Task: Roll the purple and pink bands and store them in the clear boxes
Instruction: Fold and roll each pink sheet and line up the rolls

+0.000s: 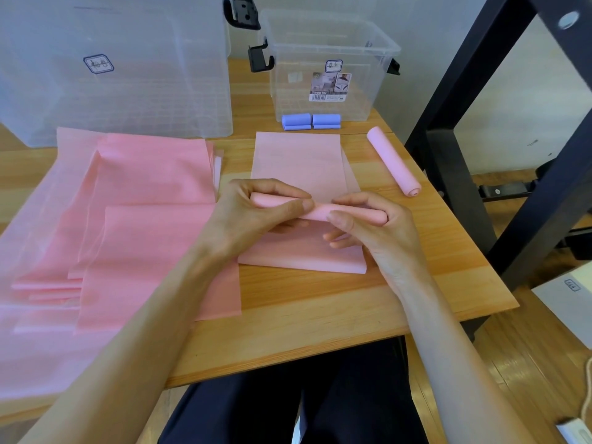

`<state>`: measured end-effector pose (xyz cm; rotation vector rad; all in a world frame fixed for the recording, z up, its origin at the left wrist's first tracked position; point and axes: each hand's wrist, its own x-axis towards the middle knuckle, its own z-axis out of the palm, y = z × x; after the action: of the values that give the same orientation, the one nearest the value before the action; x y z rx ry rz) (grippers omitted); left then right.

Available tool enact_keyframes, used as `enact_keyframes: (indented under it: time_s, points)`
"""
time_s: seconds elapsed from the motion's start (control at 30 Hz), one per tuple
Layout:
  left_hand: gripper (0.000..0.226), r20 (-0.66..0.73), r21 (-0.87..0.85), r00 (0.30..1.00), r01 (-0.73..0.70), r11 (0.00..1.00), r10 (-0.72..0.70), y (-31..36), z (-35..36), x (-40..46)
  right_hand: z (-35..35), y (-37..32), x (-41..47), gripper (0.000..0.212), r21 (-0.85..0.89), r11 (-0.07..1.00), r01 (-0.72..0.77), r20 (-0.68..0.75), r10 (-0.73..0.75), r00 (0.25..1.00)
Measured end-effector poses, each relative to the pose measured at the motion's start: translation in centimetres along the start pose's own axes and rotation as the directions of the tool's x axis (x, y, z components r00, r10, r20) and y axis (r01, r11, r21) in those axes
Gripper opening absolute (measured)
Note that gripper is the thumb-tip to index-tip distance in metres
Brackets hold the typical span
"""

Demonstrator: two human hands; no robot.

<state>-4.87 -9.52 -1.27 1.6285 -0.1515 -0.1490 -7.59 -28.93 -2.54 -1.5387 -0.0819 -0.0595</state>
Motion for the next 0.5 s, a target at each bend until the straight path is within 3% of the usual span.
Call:
enact_keyframes:
  time_s: [0.13,0.37,0.5]
  points:
    - [0.026,-0.01,-0.017,0.998,0.056,0.998,-0.056,-0.04,0.01,0.01,-0.04,-0.01,-0.07,0.029,-0.011,1.0,0.027,0.026,-0.027,0.999]
    - [0.026,0.051,-0.013,0.998,-0.023,1.0,0.023,0.26,-0.01,-0.23,-0.11,-0.04,-0.03,0.025,-0.007,1.0,-0.017,-0.026,0.016,1.0]
    - [0.022,0.005,-0.012,1.0,0.014,1.0,-0.014,0.05,-0.02,-0.02,0.08,0.12,0.02,0.03,-0.023,1.0,0.018,-0.015,-0.018,1.0]
